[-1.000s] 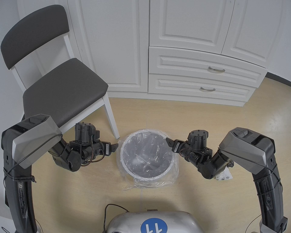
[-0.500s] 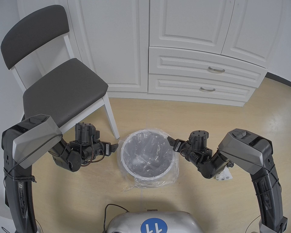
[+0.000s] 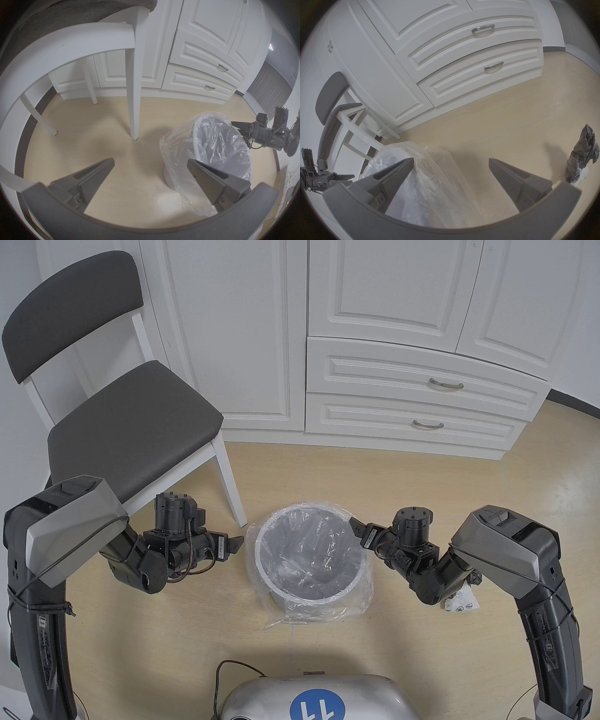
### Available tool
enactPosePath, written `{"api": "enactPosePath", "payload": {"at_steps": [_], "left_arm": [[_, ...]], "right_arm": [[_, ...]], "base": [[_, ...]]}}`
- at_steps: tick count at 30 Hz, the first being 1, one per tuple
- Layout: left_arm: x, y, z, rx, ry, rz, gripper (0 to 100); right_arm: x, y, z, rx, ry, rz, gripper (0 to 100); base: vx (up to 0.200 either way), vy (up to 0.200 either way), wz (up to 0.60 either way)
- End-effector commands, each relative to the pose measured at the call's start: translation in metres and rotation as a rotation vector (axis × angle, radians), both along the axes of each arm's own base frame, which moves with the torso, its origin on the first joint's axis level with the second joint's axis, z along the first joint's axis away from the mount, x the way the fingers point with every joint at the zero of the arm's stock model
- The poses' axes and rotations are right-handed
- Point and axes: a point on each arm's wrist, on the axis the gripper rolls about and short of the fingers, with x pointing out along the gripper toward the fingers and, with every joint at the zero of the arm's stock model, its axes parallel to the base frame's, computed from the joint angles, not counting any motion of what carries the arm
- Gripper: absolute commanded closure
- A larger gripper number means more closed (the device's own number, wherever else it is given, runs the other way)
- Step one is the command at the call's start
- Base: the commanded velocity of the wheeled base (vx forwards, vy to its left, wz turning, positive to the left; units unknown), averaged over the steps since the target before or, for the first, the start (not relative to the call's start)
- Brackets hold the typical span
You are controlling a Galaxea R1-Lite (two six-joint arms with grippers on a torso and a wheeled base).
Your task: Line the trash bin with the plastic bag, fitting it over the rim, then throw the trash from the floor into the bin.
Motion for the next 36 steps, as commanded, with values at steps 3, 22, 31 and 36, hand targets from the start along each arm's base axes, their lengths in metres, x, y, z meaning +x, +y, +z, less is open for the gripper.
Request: {"api": "enactPosePath", "payload": {"at_steps": [3, 22, 31, 36], "left_arm": [[0.000, 0.000, 0.001, -0.001, -0.002, 0.000, 0], [0.000, 0.000, 0.002, -0.001, -0.003, 0.001, 0], [0.000, 0.000, 0.002, -0.001, -0.003, 0.001, 0], [0.000, 0.000, 0.002, -0.001, -0.003, 0.001, 0]], "right_arm": [[-0.002, 0.001, 0.005, 0.003, -0.003, 0.003, 0], [-0.017, 0.012, 0.012, 0.000, 0.001, 0.037, 0], [-0.025, 0.020, 0.019, 0.008, -0.019, 0.059, 0], [-0.022, 0.016, 0.024, 0.013, -0.031, 0.050, 0]], "base": [[0.000, 0.000, 0.00], [0.000, 0.000, 0.00], [0.000, 0.000, 0.00], [0.000, 0.000, 0.00]]}}
